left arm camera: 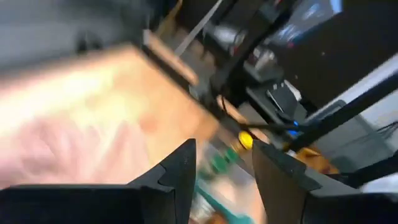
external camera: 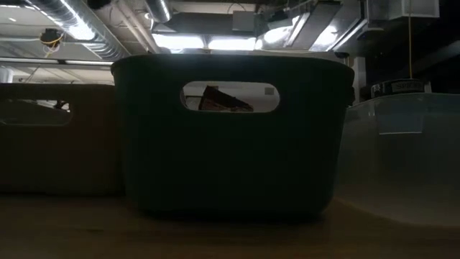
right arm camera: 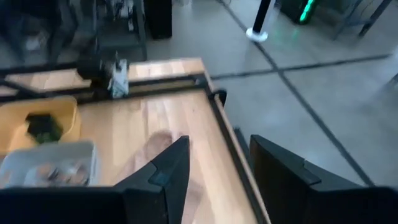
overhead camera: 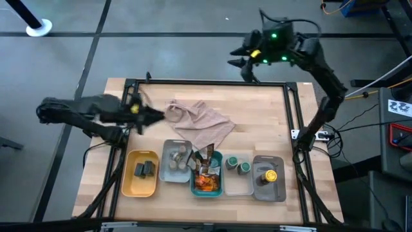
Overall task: Sort spices by type
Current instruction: Return to Home Position
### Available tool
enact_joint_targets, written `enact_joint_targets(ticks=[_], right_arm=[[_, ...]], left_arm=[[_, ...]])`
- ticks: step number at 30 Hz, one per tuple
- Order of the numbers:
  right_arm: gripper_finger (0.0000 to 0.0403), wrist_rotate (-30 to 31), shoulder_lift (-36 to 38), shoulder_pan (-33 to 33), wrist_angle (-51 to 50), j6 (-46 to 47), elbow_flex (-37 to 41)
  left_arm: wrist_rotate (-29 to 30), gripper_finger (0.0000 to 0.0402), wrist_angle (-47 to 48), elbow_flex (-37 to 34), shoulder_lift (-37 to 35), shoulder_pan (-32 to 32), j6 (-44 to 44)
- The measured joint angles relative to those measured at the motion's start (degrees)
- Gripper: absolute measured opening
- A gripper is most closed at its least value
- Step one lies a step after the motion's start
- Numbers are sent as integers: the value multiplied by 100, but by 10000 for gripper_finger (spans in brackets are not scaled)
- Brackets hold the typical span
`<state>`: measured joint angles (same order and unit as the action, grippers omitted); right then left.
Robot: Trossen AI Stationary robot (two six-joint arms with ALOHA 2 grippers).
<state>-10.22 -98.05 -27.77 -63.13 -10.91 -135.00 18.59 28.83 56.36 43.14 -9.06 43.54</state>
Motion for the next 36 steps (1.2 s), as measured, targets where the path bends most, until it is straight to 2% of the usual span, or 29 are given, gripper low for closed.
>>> enact_joint_targets(ticks=[3, 6, 9, 12, 15, 20, 25, 31, 36], right_arm=[[168, -15, 225, 0, -381, -10, 119], [168, -142, 568, 0, -416, -5, 650], [168, -157, 1087, 0, -28, 24, 1668], [168, -190, 1743, 5, 1073, 198, 3145], [168, -205, 2450, 5, 2363, 461, 4693], [168, -196, 3553, 5, 4393, 978, 7076], [168, -192, 4508, 5, 6140, 1473, 9080], [168, -245, 5363, 5, 7661, 2161, 10791], [168, -238, 5956, 3, 8023, 2292, 11640]], left_arm=[[369, 141, 146, 0, -637, 2, -1225], [533, 141, 262, 0, -1083, 2, -2145], [536, 141, 604, 0, -1383, 1, -2863], [556, 141, 809, -186, -1585, 2, -3168], [621, 141, 566, -618, -1684, 2, -3439], [611, 141, -442, -1605, -1943, 3, -3675], [603, 141, -1112, -2467, -2647, 11, -3627], [603, 141, -1527, -3389, -3701, 11, -3469], [579, 141, -1786, -3976, -4299, 11, -3441]])
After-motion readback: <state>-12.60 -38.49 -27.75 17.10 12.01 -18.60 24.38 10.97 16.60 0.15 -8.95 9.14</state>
